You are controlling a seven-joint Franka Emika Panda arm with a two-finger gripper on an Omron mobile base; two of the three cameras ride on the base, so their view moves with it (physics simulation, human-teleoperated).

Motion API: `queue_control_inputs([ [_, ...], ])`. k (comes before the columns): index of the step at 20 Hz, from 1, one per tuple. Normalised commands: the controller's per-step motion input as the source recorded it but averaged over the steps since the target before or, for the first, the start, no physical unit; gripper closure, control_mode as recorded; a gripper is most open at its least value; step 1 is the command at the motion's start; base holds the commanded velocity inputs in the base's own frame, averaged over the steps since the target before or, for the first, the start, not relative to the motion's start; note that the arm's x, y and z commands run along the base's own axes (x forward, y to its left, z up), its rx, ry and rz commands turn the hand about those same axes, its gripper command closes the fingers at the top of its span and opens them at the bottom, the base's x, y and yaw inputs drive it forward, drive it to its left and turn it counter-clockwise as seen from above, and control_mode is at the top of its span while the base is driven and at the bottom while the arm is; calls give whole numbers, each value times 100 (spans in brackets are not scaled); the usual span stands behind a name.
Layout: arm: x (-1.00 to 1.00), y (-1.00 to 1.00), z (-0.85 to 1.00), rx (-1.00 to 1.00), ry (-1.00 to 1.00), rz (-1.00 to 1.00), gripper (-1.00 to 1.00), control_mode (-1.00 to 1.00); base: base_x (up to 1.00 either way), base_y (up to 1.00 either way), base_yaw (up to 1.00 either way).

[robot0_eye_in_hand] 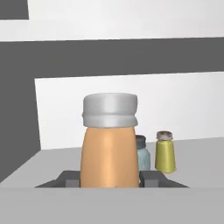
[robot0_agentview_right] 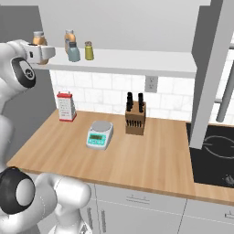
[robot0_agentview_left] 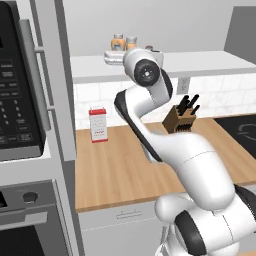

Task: Put the shaker and condiment bottle from the counter next to their counterparts in the cabinet.

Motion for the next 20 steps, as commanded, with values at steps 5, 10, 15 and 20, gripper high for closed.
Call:
queue_control_inputs([
  [5, 23, 0, -6, 6, 0, 0, 100, -100, 0, 0, 0],
  [10, 28, 0, -24, -2, 0, 0, 100, -100, 0, 0, 0],
  [15, 22, 0, -4, -15, 0, 0, 100, -100, 0, 0, 0],
  [20, 23, 3, 0, -6, 0, 0, 100, -100, 0, 0, 0],
])
